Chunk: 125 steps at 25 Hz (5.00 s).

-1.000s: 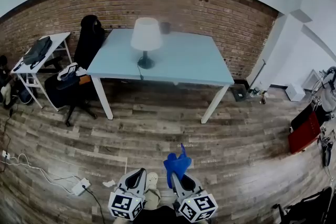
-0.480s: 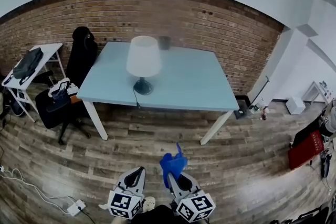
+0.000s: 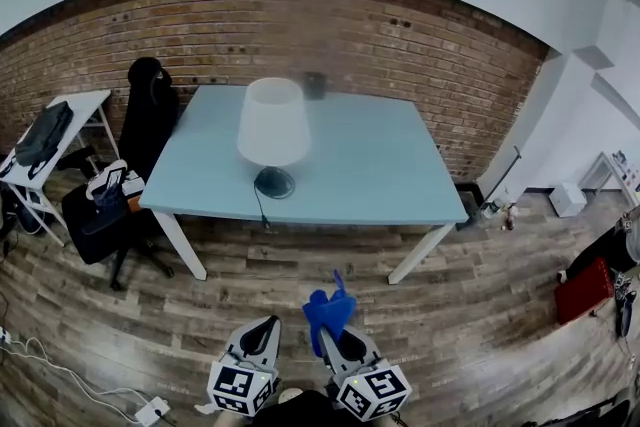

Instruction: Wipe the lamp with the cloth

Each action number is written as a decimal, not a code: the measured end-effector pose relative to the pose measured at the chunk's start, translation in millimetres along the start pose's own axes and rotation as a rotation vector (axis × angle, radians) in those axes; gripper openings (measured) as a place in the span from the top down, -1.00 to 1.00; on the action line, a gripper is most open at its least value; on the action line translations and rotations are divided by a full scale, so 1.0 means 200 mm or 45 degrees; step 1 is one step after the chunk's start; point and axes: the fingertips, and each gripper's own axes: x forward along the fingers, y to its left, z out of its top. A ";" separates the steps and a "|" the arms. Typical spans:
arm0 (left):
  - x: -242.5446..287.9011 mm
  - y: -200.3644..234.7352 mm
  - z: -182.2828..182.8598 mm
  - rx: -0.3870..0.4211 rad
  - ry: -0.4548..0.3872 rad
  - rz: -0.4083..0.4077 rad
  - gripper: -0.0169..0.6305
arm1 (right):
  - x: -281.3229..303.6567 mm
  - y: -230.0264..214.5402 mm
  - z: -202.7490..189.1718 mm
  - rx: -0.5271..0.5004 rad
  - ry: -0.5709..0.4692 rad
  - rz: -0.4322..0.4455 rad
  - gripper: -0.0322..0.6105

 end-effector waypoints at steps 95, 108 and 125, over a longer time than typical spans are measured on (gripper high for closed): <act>1.58 1.95 0.82 0.070 -0.078 0.187 0.92 | 2.02 -1.33 0.98 0.521 0.282 0.209 0.71; 1.50 1.94 0.83 0.090 -0.096 0.214 0.92 | 2.21 -0.97 1.82 0.254 0.014 0.698 0.71; 1.43 1.92 0.83 0.108 -0.082 0.215 0.92 | 2.58 -1.05 1.46 0.264 0.253 0.621 0.71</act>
